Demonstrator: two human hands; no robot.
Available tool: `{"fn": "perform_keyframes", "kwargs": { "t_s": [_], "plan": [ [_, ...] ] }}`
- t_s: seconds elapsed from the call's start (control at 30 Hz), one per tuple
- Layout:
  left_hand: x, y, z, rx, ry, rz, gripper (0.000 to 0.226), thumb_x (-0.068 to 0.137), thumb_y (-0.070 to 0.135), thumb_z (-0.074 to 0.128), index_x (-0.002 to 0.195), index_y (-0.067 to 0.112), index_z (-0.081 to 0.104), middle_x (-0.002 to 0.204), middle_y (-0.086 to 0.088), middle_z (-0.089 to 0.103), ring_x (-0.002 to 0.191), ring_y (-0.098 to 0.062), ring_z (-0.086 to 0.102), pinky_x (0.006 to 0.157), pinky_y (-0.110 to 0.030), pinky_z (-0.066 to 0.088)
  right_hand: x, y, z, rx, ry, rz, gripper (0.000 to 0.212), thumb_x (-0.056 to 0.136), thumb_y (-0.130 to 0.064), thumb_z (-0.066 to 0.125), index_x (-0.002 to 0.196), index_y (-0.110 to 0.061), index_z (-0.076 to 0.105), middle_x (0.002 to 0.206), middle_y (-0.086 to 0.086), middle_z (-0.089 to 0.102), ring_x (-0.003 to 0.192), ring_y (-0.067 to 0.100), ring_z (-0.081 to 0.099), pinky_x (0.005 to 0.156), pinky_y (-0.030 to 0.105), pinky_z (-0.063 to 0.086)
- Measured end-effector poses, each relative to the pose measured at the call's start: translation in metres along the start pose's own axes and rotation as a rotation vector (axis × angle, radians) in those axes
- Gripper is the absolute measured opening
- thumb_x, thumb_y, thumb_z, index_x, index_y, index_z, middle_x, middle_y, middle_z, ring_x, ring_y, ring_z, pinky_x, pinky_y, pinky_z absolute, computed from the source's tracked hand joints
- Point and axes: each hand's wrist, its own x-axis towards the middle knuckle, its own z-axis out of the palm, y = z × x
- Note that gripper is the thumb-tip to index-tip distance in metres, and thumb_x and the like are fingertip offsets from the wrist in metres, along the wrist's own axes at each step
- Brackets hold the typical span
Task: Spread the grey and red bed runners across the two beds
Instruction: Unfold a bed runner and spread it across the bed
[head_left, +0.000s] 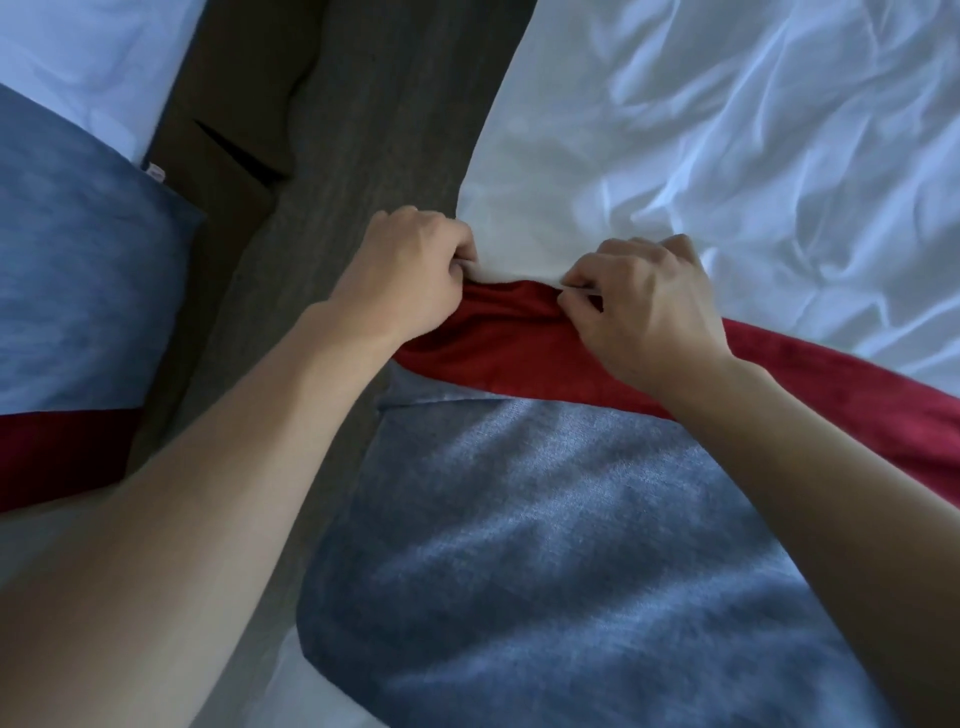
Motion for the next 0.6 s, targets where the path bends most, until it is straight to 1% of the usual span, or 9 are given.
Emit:
{"fn": "perform_keyframes", "kwargs": {
  "t_s": [0.1,0.17,0.23,0.27,0.3,0.33,0.4,0.5,0.6],
  "plan": [
    [0.018,-0.004,-0.001,-0.072,0.148,-0.013,0.025,0.095,0.005,0.051,0.106,0.010,0.072,0.107,-0.009,0.070,0.100,-0.027,0.064,0.090,-0.042,0.050,0.016,0.010,-0.005,-0.065,0.053,0.087,0.030,0.094,-0.030,0.050,0.082,-0.017,0.074,0.083,0.005,0.070,0.081,0.032,0.061,0.088,0.039,0.035],
    [0.033,-0.001,-0.002,-0.084,0.162,-0.018,0.026,0.093,0.003,0.050,0.108,0.010,0.070,0.109,-0.007,0.067,0.101,-0.023,0.062,0.087,-0.036,0.050,0.027,0.016,-0.008,-0.031,0.082,0.150,0.029,0.091,-0.031,0.050,0.082,-0.018,0.074,0.084,0.007,0.072,0.081,0.033,0.061,0.091,0.039,0.036],
    [0.038,0.005,-0.004,-0.113,0.160,0.014,0.028,0.088,0.000,0.051,0.107,0.011,0.067,0.107,-0.002,0.061,0.099,-0.019,0.059,0.082,-0.029,0.048,0.031,0.014,-0.008,0.024,0.055,0.132,0.028,0.090,-0.037,0.052,0.085,-0.022,0.075,0.086,0.002,0.073,0.084,0.030,0.062,0.094,0.038,0.036],
    [0.035,0.008,-0.004,-0.126,0.146,0.040,0.027,0.086,0.000,0.052,0.105,0.013,0.066,0.105,0.000,0.060,0.097,-0.018,0.059,0.082,-0.030,0.049,0.029,0.011,-0.006,0.037,0.031,0.106,0.028,0.089,-0.040,0.053,0.087,-0.023,0.075,0.087,0.000,0.073,0.085,0.028,0.063,0.094,0.037,0.035],
    [0.029,0.009,-0.003,-0.124,0.119,0.064,0.025,0.084,0.003,0.054,0.103,0.015,0.067,0.103,0.002,0.061,0.095,-0.018,0.060,0.084,-0.035,0.051,0.026,0.010,-0.005,0.039,0.017,0.081,0.027,0.089,-0.043,0.055,0.088,-0.024,0.075,0.087,-0.001,0.072,0.086,0.027,0.062,0.093,0.037,0.035],
    [0.022,0.009,0.000,-0.106,0.084,0.077,0.023,0.084,0.006,0.057,0.101,0.017,0.068,0.102,0.003,0.063,0.094,-0.019,0.062,0.086,-0.040,0.051,0.022,0.008,-0.004,0.032,0.013,0.065,0.026,0.089,-0.042,0.057,0.088,-0.023,0.074,0.086,0.000,0.071,0.085,0.027,0.062,0.092,0.037,0.034],
    [0.013,0.005,0.006,-0.067,0.035,0.070,0.019,0.085,0.014,0.062,0.102,0.021,0.069,0.103,0.005,0.067,0.095,-0.019,0.063,0.090,-0.044,0.049,0.018,0.009,-0.002,0.014,0.015,0.057,0.022,0.089,-0.038,0.058,0.088,-0.021,0.073,0.085,0.001,0.069,0.082,0.028,0.060,0.090,0.037,0.034],
    [0.019,0.000,0.011,-0.007,0.090,0.070,0.020,0.086,0.023,0.067,0.106,0.023,0.070,0.104,0.004,0.068,0.097,-0.022,0.061,0.089,-0.043,0.045,0.024,0.009,0.001,-0.010,0.014,0.049,0.020,0.088,-0.034,0.059,0.086,-0.018,0.072,0.084,0.003,0.070,0.083,0.029,0.061,0.091,0.039,0.035],
    [0.027,0.004,0.013,0.020,0.134,0.114,0.018,0.086,0.023,0.067,0.103,0.023,0.071,0.103,0.004,0.067,0.097,-0.023,0.059,0.087,-0.041,0.043,0.026,0.010,-0.001,0.013,0.002,0.062,0.021,0.088,-0.034,0.058,0.084,-0.018,0.071,0.082,0.002,0.069,0.081,0.028,0.061,0.090,0.039,0.036]
  ]
}}
